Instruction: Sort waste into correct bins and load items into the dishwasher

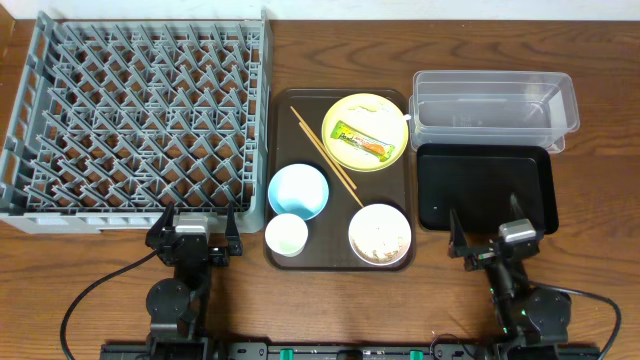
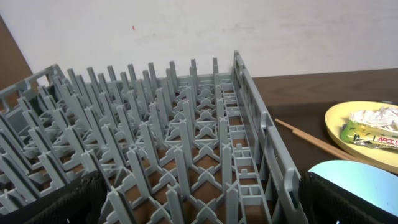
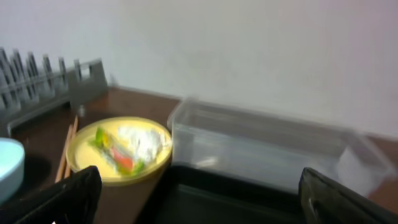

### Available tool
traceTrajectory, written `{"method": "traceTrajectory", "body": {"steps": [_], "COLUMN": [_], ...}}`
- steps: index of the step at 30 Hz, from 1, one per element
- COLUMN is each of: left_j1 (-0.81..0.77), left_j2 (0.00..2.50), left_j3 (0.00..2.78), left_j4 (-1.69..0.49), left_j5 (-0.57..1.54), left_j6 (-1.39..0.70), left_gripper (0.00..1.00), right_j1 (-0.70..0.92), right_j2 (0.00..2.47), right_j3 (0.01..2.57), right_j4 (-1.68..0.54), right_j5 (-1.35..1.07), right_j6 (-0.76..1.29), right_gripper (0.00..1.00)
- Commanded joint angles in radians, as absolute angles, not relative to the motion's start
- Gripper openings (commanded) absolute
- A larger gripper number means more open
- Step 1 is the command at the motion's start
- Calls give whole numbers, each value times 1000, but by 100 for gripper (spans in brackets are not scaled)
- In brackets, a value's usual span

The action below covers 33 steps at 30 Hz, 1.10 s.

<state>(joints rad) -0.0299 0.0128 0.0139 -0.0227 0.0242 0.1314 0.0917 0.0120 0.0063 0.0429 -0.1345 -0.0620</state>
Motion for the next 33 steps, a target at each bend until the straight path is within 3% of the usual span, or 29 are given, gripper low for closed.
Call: {"method": "traceTrajectory", "body": {"steps": [1, 12, 25, 33], "left_j1": [-34, -34, -34, -34], "left_j2": [7, 7, 7, 7], "left_j3": [4, 4, 4, 4], "left_j4": [-71, -71, -71, -71], "left_j5": [14, 15, 15, 14], "left_j6": [138, 138, 138, 138], "left_gripper": [99, 99, 99, 99], "right_j1": [85, 85, 85, 92], "right_j2": [8, 162, 775, 1149], "right_j3": [10, 223, 747, 1173], "right_j4": [95, 72, -38, -347], "right_j5": [-209, -287, -579, -711], "right_j6": [-46, 2, -54, -90], "right_gripper": [99, 99, 99, 99]}}
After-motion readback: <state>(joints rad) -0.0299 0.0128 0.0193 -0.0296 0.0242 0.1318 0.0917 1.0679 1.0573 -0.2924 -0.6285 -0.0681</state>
